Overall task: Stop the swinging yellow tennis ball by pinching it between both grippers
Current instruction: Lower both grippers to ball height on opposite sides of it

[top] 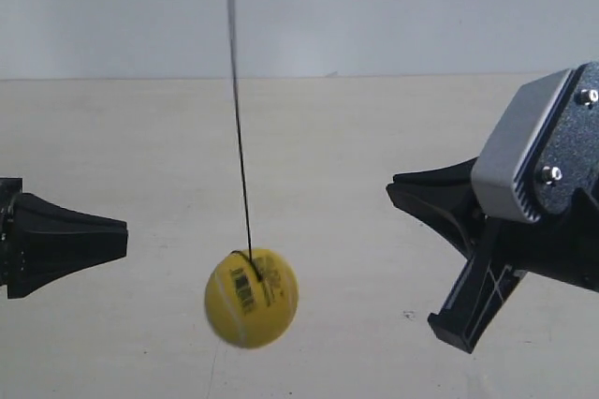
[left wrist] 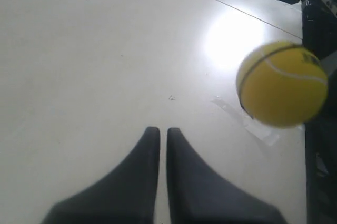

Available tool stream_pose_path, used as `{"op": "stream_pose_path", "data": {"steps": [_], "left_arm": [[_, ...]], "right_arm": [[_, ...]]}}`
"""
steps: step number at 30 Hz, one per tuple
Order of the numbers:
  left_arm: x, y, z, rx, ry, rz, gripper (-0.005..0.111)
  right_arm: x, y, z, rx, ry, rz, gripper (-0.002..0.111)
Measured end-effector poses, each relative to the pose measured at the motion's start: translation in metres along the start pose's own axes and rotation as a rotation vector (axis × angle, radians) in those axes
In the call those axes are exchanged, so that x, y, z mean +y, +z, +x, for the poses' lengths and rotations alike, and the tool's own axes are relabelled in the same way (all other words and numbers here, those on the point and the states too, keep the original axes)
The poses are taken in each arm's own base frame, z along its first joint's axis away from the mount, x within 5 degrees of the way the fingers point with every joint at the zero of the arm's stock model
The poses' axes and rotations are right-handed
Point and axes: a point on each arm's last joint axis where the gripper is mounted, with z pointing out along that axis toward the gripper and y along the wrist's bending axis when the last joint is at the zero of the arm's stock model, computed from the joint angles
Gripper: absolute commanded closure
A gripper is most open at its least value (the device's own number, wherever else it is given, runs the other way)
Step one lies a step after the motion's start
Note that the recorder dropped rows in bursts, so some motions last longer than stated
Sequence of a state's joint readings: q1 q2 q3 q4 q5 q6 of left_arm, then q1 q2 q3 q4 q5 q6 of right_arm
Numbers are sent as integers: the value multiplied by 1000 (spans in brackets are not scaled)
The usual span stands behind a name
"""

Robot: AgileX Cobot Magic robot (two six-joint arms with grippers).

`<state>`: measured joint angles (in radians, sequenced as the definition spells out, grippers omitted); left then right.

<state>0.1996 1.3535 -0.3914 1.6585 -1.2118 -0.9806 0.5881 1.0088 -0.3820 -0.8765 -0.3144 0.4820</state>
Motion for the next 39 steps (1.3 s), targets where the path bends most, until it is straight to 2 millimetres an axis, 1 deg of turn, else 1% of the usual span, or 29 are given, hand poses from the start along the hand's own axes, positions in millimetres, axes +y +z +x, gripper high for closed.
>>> {"op": "stream_pose_path", "data": {"steps": [6, 13, 24, 31, 39], "left_arm": [[-4, 0, 4, -14, -18, -8, 102], [-5, 0, 4, -19, -14, -11, 102], [-21, 17, 2, 10, 37, 108, 102], [-21, 19, -1, -18, 55, 97, 102], [-19, 19, -4, -52, 69, 72, 102]], "right_arm": [[2, 0, 0, -5, 10, -25, 108], [8, 0, -2, -28, -1, -82, 108], [11, -1, 1, -17, 4, -110, 108], [15, -1, 6, -12, 2, -131, 108], [17, 16, 17, 16, 10, -176, 108]]}}
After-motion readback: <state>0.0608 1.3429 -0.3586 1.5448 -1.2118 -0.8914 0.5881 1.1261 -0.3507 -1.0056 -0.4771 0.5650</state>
